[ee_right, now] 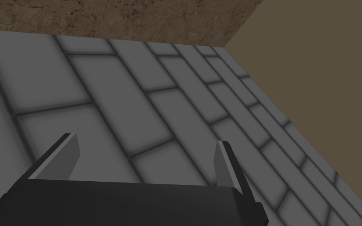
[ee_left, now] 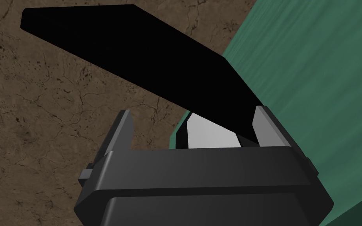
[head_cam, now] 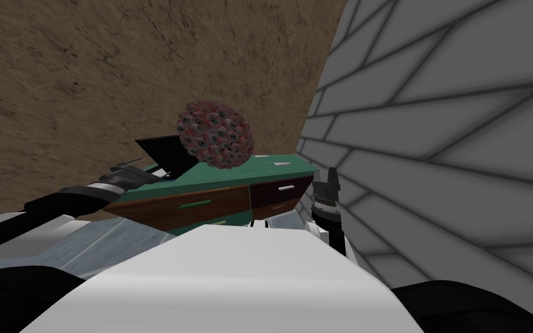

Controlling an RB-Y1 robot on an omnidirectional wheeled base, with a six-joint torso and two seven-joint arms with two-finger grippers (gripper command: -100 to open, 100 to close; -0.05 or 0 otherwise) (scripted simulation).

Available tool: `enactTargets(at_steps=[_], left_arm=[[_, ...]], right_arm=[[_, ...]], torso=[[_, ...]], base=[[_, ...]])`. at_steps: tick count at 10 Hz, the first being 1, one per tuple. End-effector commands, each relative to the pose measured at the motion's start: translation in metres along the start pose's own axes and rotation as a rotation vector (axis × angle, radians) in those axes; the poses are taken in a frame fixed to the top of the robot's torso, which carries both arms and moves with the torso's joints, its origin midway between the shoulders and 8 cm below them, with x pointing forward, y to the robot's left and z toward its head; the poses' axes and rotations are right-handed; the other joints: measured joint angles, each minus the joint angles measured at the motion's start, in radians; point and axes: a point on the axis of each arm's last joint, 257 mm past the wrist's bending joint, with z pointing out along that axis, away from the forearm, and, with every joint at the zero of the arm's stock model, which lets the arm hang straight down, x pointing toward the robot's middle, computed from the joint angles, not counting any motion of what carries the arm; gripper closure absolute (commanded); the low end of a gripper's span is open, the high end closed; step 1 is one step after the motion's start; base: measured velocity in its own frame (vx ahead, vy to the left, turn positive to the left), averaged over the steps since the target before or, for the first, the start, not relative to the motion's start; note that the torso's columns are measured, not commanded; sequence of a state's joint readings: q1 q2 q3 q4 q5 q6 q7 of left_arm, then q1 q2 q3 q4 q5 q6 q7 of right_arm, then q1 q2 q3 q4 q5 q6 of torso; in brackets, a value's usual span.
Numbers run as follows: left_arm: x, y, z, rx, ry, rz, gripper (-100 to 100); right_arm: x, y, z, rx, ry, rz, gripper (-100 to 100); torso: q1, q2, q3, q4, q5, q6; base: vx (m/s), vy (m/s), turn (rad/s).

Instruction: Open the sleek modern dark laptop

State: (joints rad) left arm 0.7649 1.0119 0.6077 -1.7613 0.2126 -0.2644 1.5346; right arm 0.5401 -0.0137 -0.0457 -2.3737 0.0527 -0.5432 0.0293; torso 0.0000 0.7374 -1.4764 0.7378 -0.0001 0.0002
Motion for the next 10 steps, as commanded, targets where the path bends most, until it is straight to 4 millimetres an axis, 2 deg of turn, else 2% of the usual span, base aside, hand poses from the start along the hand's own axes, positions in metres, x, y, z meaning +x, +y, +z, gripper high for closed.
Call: enactTargets(at_steps=[1,2,6,8,9,10], left_arm=[[-0.020,-0.013,-0.006,0.003,-0.055,-0.054,-100],[-0.020,-0.013,-0.006,0.003,-0.055,-0.060,-100],[-0.041,-0.032,-0.011,0.012,-0.116,-0.125,-100],[-0.041,-0.033,-0.010,0.013,-0.118,-0.126,-100],[-0.046,-0.044,-0.006,0.029,-0.140,-0.126,-100],[-0.042,-0.038,-0.008,0.021,-0.127,-0.127,-100]], right_arm=[[0.000,0.000,0.000,0.000,0.000,0.000,0],[0.000,0.000,0.000,0.000,0.000,0.000,0],[0.000,0.000,0.000,0.000,0.000,0.000,0],[0.000,0.000,0.000,0.000,0.000,0.000,0],[0.000,0.000,0.000,0.000,0.000,0.000,0],[0.000,0.000,0.000,0.000,0.000,0.000,0]], torso=[[0.001,0.000,0.000,0.000,0.000,0.000],[0.000,0.000,0.000,0.000,0.000,0.000],[-0.001,0.001,0.000,0.000,0.000,0.000],[0.001,0.001,0.000,0.000,0.000,0.000],[0.002,0.001,0.001,0.000,0.001,0.000],[0.003,0.000,0.000,0.000,0.001,0.001]], base=[[0.053,-0.082,0.017],[0.036,-0.065,0.010],[0.035,-0.073,0.011],[0.022,-0.045,0.005],[0.024,0.007,-0.180],[0.014,0.010,-0.057]])
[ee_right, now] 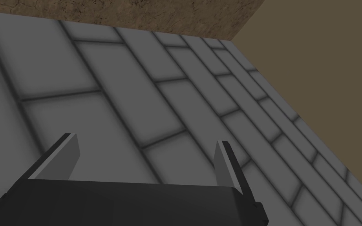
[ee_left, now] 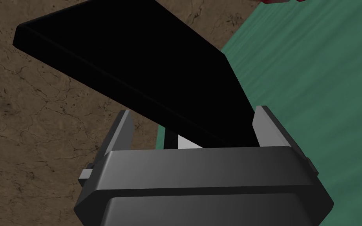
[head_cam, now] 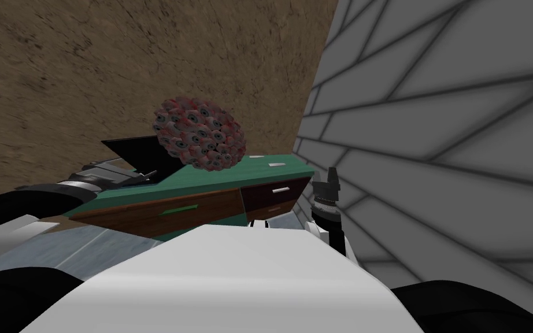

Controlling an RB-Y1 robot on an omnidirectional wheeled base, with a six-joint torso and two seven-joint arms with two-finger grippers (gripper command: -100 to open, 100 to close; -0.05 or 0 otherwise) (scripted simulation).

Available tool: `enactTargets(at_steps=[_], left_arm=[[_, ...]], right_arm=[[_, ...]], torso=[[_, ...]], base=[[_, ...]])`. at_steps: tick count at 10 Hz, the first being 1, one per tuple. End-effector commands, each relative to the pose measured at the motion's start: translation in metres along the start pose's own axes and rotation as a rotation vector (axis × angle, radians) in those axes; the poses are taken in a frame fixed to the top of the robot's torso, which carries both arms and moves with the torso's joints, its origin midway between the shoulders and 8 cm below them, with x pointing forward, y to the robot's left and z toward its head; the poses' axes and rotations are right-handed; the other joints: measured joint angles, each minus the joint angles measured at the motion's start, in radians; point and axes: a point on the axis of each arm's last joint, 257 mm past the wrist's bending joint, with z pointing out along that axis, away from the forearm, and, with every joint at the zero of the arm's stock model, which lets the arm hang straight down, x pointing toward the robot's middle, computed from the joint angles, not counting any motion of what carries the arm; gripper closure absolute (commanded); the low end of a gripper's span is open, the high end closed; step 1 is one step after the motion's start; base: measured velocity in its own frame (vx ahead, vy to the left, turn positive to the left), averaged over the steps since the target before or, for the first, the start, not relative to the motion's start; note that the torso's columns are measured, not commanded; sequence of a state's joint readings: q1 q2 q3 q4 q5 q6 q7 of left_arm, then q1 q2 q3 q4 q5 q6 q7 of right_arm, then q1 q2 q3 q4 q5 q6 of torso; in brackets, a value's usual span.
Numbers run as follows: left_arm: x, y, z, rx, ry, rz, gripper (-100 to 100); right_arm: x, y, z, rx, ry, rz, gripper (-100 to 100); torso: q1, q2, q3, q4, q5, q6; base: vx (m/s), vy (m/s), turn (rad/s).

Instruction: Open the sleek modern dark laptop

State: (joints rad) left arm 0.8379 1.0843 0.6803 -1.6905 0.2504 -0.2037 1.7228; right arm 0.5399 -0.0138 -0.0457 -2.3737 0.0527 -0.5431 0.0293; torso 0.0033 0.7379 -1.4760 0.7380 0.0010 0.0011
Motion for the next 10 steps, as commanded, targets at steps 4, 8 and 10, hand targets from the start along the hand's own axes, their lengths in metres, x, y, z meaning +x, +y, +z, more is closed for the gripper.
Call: enactTargets(at_steps=[4,8,10], left_arm=[[0.004,-0.001,-0.001,0.008,-0.002,-0.156,100],[0.008,0.001,-0.003,0.009,0.000,-0.312,100],[0.010,0.002,-0.004,0.010,0.000,-0.390,100]], right_arm=[[0.000,0.000,0.000,0.000,0.000,0.000,0],[0.000,0.000,0.000,0.000,0.000,0.000,0],[0.000,0.000,0.000,0.000,0.000,0.000,0]], torso=[[-0.002,0.000,0.000,0.000,0.000,-0.001],[-0.003,0.001,0.000,0.000,-0.002,-0.002],[-0.003,0.001,0.000,0.001,-0.002,-0.002]], base=[[-0.008,0.048,0.001],[-0.016,0.054,-0.001],[-0.009,0.059,0.001]])
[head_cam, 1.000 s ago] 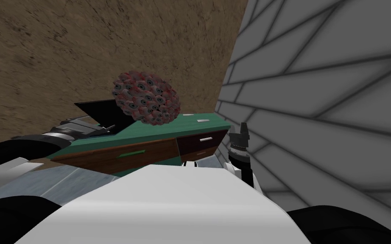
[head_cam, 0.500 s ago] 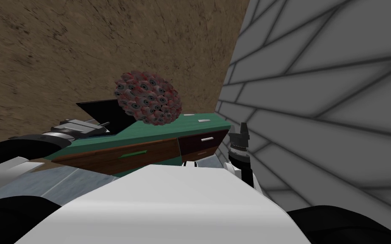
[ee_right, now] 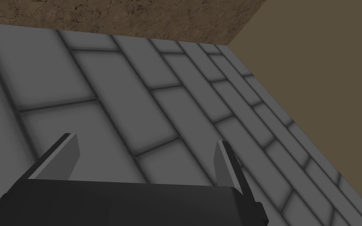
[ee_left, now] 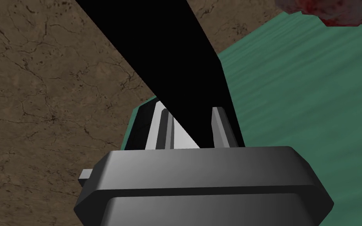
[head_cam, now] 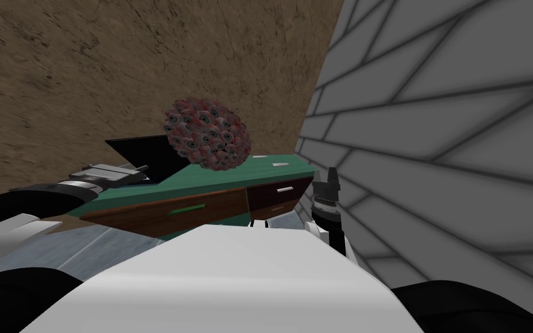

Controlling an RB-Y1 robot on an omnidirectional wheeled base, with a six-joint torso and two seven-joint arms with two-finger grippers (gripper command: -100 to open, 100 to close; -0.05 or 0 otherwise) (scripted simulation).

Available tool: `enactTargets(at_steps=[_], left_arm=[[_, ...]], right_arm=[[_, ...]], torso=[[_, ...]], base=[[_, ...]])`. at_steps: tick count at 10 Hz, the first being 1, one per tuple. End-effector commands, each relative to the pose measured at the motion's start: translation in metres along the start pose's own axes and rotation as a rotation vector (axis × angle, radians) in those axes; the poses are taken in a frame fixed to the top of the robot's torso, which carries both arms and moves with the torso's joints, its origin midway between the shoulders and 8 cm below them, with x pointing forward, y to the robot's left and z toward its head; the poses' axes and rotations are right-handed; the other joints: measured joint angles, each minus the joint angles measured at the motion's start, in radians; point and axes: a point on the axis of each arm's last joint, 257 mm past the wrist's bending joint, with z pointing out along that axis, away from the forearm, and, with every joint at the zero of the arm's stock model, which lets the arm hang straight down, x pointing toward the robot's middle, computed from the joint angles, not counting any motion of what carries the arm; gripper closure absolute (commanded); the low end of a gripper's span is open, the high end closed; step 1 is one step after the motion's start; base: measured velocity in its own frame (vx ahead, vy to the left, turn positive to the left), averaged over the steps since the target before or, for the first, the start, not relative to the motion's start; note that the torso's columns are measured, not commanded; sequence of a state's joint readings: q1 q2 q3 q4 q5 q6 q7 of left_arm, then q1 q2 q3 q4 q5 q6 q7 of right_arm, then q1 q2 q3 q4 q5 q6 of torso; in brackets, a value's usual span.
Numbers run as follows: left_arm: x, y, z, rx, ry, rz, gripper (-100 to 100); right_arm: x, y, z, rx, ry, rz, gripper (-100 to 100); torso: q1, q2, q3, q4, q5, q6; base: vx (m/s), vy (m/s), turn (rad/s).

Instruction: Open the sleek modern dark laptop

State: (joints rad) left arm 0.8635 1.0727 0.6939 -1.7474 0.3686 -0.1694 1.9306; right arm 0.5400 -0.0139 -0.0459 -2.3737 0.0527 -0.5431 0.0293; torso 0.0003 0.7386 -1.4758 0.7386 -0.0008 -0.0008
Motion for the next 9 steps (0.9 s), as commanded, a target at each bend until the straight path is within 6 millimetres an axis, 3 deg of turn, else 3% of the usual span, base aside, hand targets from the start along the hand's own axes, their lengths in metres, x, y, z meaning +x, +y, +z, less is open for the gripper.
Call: enactTargets(at_steps=[1,9], left_arm=[[0.001,0.001,0.000,0.001,0.000,-0.039,100],[-0.012,0.015,-0.011,0.017,-0.003,-0.417,100]], right_arm=[[0.000,0.000,0.000,0.000,0.000,0.000,0],[0.000,0.000,0.000,0.000,0.000,0.000,0]], torso=[[0.000,0.000,0.000,0.000,0.000,0.000],[0.006,-0.001,0.000,-0.002,0.005,-0.002]], base=[[-0.003,0.027,0.001],[-0.013,0.054,-0.016]])
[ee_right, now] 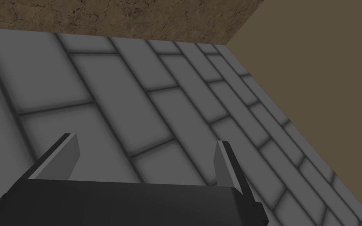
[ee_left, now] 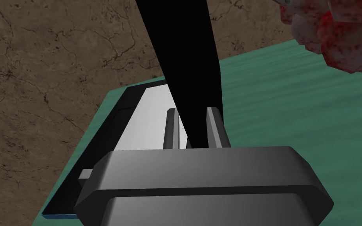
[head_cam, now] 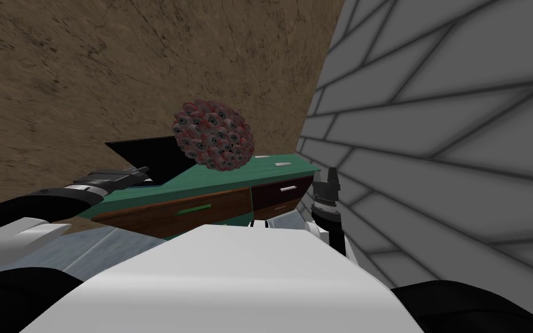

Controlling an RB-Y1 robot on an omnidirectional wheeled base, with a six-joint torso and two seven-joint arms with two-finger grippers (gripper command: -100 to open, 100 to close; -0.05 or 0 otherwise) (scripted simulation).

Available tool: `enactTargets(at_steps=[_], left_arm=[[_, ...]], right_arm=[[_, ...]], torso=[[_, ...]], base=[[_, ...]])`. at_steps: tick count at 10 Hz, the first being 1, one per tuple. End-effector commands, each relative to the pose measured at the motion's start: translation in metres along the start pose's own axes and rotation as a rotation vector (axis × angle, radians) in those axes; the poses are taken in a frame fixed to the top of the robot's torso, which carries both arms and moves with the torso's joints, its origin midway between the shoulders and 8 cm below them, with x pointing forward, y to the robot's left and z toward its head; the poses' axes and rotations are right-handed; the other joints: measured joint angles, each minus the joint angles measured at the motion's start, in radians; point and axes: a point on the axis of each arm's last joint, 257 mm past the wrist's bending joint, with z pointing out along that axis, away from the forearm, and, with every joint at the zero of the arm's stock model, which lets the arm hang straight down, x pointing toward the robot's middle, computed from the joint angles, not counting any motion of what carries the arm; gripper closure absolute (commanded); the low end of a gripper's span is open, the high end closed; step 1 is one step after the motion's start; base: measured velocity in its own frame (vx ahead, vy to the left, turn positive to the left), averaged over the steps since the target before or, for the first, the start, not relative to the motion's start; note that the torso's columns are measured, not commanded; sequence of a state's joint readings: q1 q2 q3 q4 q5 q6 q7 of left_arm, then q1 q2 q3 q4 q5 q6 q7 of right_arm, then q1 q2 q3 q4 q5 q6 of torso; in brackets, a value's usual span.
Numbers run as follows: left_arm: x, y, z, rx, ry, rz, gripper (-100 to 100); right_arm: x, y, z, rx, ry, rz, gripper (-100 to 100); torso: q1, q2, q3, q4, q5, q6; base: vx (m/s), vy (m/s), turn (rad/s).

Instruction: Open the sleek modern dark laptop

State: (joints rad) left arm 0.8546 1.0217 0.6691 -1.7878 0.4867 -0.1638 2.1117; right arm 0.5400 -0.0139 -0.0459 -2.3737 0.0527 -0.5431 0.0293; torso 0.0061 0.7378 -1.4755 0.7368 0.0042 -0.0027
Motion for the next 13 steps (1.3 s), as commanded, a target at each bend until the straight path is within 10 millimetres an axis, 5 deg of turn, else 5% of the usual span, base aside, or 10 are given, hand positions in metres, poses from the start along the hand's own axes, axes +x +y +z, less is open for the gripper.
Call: enactTargets(at_steps=[1,2,6,13], left_arm=[[-0.009,0.001,-0.005,0.011,-0.009,-0.112,100],[-0.002,0.003,-0.002,0.003,0.004,-0.082,100],[-0.031,-0.036,-0.015,0.107,-0.007,-0.293,100],[-0.065,-0.073,-0.034,0.217,-0.008,-0.496,100]], right_arm=[[0.000,0.000,0.000,0.000,0.000,0.000,0],[0.000,0.000,0.000,0.000,0.000,0.000,0],[0.000,0.000,0.000,0.000,0.000,0.000,0],[0.000,0.000,0.000,0.000,0.000,0.000,0]], torso=[[0.001,0.000,0.000,-0.001,0.001,0.000],[0.002,-0.001,0.000,-0.001,0.002,0.000],[0.004,-0.003,-0.001,-0.002,0.005,0.000],[0.014,-0.003,0.001,-0.005,0.014,-0.002]], base=[[-0.014,0.035,-0.025],[-0.009,0.007,-0.016],[-0.102,0.028,-0.237],[-0.070,0.011,-0.144]])
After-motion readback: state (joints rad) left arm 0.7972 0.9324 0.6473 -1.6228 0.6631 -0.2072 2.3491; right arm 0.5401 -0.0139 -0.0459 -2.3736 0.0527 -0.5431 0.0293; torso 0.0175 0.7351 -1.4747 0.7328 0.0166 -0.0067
